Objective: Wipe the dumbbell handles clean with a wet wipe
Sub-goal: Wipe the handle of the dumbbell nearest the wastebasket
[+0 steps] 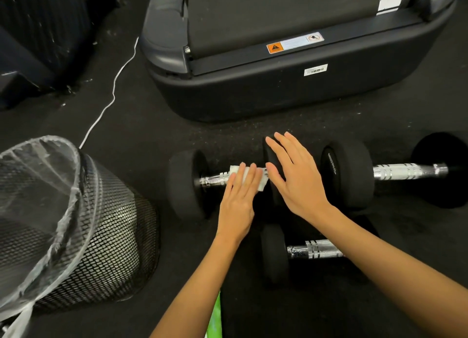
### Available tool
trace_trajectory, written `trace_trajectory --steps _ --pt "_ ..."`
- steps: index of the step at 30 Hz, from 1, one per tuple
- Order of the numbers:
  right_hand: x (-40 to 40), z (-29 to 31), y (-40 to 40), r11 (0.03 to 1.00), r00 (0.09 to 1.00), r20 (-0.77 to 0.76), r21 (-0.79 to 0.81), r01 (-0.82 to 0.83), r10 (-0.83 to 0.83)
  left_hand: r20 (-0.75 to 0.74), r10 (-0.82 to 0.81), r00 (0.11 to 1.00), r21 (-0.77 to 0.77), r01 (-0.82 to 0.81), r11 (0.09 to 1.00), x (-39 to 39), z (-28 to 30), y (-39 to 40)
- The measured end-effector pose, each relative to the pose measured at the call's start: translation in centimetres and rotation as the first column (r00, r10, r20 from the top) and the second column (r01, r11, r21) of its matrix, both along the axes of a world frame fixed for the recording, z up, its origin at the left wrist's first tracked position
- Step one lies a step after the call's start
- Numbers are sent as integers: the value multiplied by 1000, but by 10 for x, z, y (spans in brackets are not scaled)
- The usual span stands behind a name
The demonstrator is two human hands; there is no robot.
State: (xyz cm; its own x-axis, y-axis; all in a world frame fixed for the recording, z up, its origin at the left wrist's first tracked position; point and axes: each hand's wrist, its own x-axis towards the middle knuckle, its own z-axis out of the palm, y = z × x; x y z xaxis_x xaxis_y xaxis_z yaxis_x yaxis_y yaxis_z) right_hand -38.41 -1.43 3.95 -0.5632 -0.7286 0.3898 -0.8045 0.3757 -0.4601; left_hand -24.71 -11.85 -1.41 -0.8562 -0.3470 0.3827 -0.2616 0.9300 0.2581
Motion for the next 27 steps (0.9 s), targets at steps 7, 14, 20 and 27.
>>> trace_trajectory --steps 7,14,20,27 --pt "1 0 0 1000 1000 4 -13 5 -5 34 -39 999 -63 41 997 12 1 -7" --pt "0 -1 -1 1000 1000 9 -22 -8 8 -26 13 1000 4 -13 1000 -6 2 5" --pt "3 -2 0 999 1000 9 -38 5 -4 9 50 999 -106 -49 993 3 -4 13" --pt "0 0 0 999 1000 21 -33 -12 13 32 137 990 141 -140 980 -44 24 -4"
